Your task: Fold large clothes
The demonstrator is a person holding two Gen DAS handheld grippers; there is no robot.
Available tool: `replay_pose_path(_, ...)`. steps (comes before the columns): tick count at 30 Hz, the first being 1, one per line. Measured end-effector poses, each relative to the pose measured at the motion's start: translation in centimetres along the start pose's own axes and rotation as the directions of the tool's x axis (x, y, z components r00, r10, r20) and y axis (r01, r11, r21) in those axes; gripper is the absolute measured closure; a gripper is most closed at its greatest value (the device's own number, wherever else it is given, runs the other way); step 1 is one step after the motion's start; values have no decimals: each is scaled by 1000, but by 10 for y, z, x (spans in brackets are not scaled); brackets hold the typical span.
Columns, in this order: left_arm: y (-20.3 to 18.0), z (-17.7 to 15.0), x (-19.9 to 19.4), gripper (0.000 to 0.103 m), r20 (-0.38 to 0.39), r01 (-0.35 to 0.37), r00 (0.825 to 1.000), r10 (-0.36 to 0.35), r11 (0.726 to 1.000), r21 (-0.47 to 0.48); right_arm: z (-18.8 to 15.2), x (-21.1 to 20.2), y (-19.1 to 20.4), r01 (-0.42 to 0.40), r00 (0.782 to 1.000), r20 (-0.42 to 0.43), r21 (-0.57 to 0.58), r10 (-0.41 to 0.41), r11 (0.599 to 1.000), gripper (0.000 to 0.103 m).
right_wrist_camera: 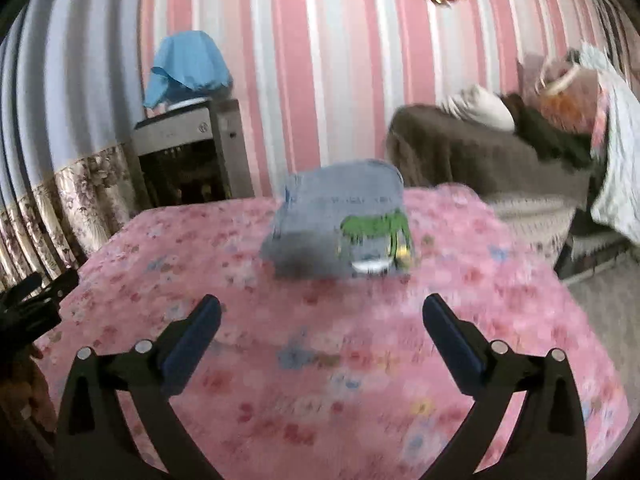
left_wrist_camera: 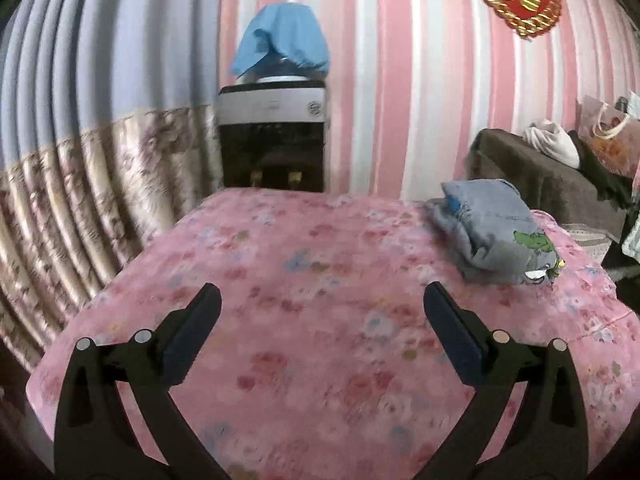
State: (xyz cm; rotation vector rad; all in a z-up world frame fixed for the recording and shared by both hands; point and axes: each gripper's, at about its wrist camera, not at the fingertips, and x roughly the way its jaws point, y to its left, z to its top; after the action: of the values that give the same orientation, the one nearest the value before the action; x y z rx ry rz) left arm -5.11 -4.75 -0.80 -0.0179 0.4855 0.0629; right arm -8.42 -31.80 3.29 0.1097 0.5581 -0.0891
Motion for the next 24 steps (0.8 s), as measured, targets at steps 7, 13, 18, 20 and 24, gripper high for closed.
replay_pose_path(7,-5,-1,5,3,-25,31,999,-30,999,15,9,-2,4,28,999,37,-29,-27,999,2)
replay_pose_path(13,-27,-1,6,3,-17,73,997,-72,993,90,10,0,-2,61,998,25,-27,-61,998,2)
replay_pose_path(18,-36,0,7,3,-19,110,994,-108,987,114,13,1,-7,91,995,31,-30,-90,995,2)
replay_pose_path(20,-36,0,6,3,-21,120,993,-119,987,106,14,2,-9,95,995,33,-27,-94,995,2)
replay_pose_path(24,-36,4,4,3,-2,95,995,-96,990,100,17,4,-8,110,993,46,-46,-108,993,2)
